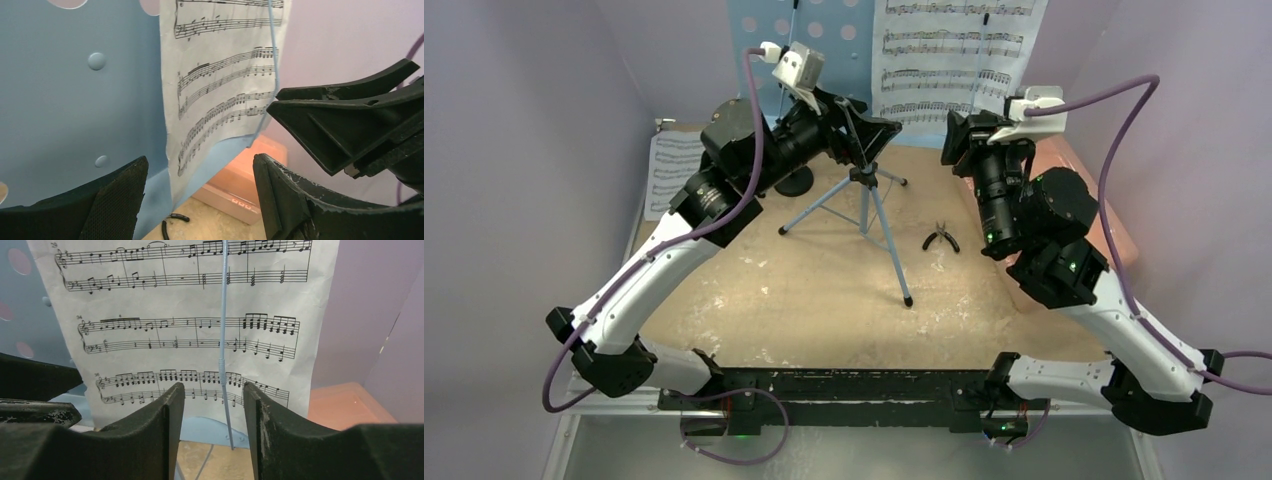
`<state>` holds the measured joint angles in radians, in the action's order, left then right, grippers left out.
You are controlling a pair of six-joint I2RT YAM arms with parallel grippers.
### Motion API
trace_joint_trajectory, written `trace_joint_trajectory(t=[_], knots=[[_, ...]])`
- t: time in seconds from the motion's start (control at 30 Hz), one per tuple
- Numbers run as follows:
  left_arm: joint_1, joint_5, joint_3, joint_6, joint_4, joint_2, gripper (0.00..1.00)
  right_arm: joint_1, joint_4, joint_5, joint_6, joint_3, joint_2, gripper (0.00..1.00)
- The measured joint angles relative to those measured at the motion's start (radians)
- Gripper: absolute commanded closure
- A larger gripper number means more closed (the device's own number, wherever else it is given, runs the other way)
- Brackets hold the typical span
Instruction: Pack up the instrument practice props
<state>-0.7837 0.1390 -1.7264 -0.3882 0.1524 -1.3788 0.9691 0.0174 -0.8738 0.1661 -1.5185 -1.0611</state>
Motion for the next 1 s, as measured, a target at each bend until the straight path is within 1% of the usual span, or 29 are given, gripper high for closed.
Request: trace_joint_trajectory(t=[0.03,0.13,0.3,0.43,0.53,0.7,0.77,0.9,0.97,1.0], knots=[[-0.003,-0.016,0.0,0.007,0.0,-0.003,0.25,-0.009,0.004,0.002,0.002,0.0,-0.006,0.56],[-0.012,-0.064,-0.011,0.021,0.003,-0.018,0.25,-0.055,0.01,0.024,0.0,0.0,-0.019,0.63],[-0.023,-0.107,-0.029,0.043,0.006,-0.039,0.26,-0.169,0.009,0.118,-0.033,0.0,-0.04,0.71],[-0.029,-0.118,-0.044,0.05,0.006,-0.054,0.31,-0.182,0.004,0.166,-0.045,0.0,-0.055,0.77],[-0.034,-0.121,-0.057,0.058,0.005,-0.066,0.33,-0.186,0.001,0.189,-0.051,0.003,-0.058,0.84],[-0.038,-0.12,-0.079,0.06,0.005,-0.09,0.41,-0.197,-0.004,0.209,-0.059,0.006,-0.055,0.95],[-0.038,-0.12,-0.084,0.06,0.005,-0.097,0.47,-0.198,-0.005,0.213,-0.058,0.01,-0.05,1.0],[-0.043,-0.12,-0.093,0.063,0.004,-0.11,0.63,-0.199,-0.003,0.227,-0.058,0.026,-0.037,1.0],[-0.043,-0.121,-0.097,0.067,0.002,-0.116,0.74,-0.2,0.0,0.239,-0.059,0.036,-0.029,1.0],[-0.044,-0.121,-0.097,0.067,0.002,-0.117,0.78,-0.2,0.004,0.241,-0.06,0.04,-0.025,1.0]])
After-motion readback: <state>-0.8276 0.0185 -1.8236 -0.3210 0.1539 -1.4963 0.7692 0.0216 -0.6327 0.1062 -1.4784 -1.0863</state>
